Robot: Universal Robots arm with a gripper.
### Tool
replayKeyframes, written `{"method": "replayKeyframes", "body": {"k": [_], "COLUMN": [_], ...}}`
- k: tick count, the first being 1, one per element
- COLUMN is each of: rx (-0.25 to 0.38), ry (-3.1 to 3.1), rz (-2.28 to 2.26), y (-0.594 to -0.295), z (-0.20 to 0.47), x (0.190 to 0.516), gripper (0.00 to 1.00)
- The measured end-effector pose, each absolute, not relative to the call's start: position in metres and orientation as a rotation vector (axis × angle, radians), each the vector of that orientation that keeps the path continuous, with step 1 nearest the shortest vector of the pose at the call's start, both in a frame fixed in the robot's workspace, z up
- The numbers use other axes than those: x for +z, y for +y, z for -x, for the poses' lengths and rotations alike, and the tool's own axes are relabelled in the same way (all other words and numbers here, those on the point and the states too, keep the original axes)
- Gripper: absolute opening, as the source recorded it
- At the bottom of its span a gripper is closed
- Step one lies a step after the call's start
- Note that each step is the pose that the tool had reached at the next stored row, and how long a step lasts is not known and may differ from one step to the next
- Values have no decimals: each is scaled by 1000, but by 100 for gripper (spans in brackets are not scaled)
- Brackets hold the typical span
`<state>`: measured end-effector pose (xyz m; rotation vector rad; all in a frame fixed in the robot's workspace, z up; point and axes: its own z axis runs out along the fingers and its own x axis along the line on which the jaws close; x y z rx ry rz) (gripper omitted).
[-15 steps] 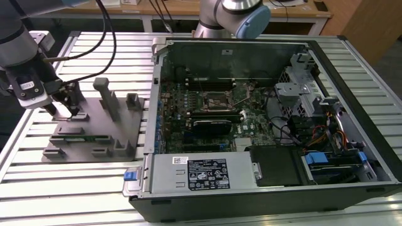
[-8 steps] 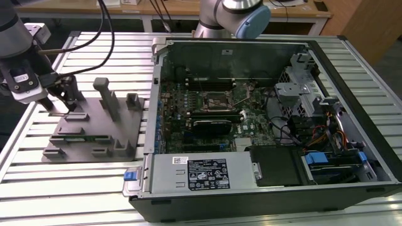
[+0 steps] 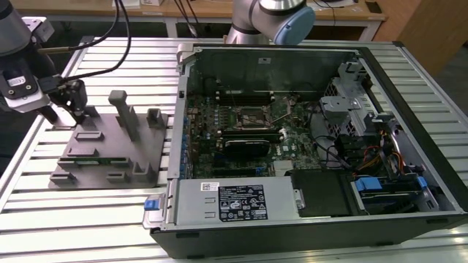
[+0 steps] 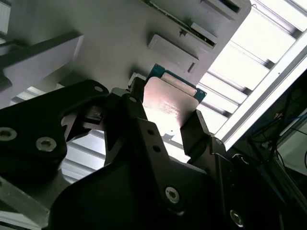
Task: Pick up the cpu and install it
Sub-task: 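Pick up the cpu and move it towards the insertion slot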
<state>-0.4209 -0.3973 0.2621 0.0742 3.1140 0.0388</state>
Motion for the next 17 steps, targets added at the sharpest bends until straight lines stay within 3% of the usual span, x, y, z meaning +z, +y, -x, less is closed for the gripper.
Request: {"method": "replayKeyframes", "body": {"k": [17], "rx": [39], "ry": [3114], "rz": [-74], "y": [-397], "z": [421], "x": [294], "gripper": [55]}}
